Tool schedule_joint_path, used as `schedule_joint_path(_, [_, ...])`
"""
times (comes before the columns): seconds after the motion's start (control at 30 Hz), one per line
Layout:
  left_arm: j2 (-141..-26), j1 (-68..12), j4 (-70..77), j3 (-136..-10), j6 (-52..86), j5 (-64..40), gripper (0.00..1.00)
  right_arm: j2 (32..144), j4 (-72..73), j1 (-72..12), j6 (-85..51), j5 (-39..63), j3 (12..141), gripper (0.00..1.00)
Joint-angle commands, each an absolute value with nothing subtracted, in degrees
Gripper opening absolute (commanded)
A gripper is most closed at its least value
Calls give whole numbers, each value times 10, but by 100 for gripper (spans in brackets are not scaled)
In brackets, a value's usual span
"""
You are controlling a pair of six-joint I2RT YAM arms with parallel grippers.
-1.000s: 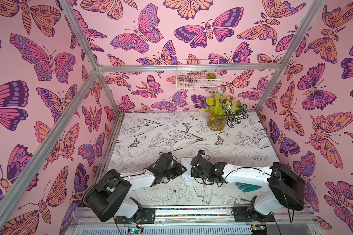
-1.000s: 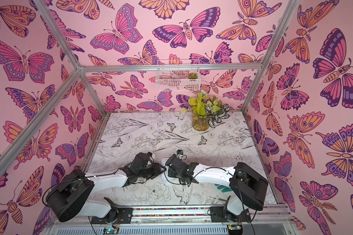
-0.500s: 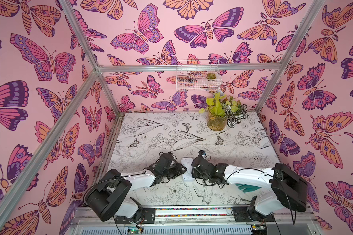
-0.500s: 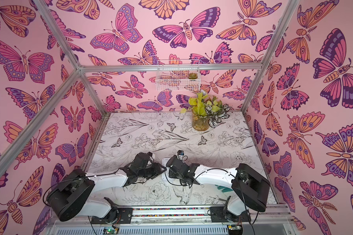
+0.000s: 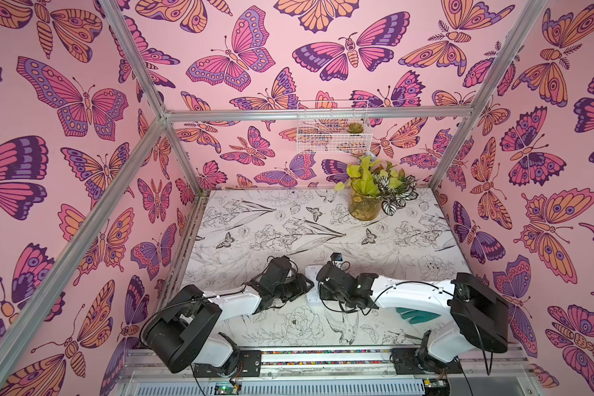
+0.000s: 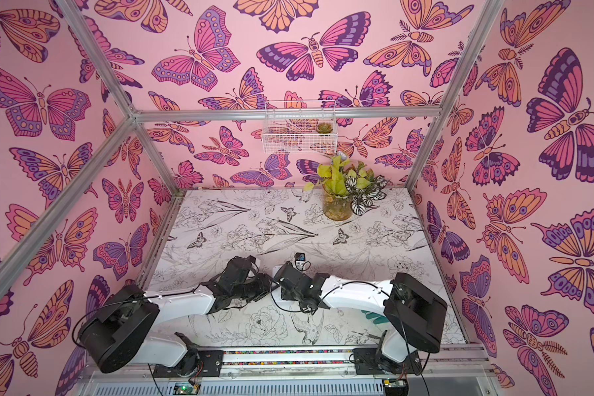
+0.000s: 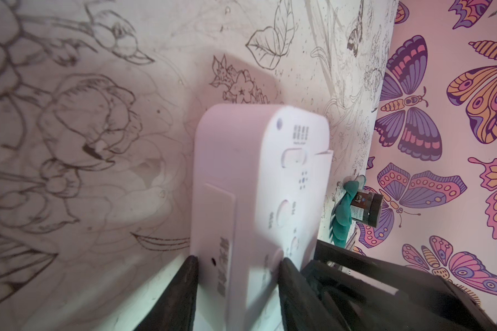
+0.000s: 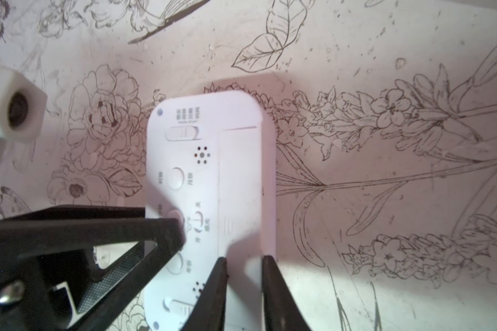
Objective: Insert the battery into the alarm
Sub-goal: Install the cover on the alarm, then adjust the alarm at the center of the board.
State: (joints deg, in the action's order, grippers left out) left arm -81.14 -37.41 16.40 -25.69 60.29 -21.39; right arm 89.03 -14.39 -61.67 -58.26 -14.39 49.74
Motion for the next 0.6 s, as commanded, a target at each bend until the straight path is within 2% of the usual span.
schedule_joint_path(0.0, [-785,-368,120,-250,595,-217,49,838,-193,-630,-570,-166,488,36])
schedule_joint_path(0.2, [-696,-356,20,-267,569,-160,65,781,-208,-649,-551,-189,486,67])
schedule_joint_path(0.33, [-640,-347,-40,-265,565,-114,72,817,-232,-676,-540,-213,522,97])
schedule_joint_path(0.37, [-629,-345,-55,-264,566,-104,74,831,-242,-681,-539,-218,535,99])
schedule_joint_path(0.57, [-542,-330,-117,-240,591,-48,81,925,-251,-696,-533,-215,594,99])
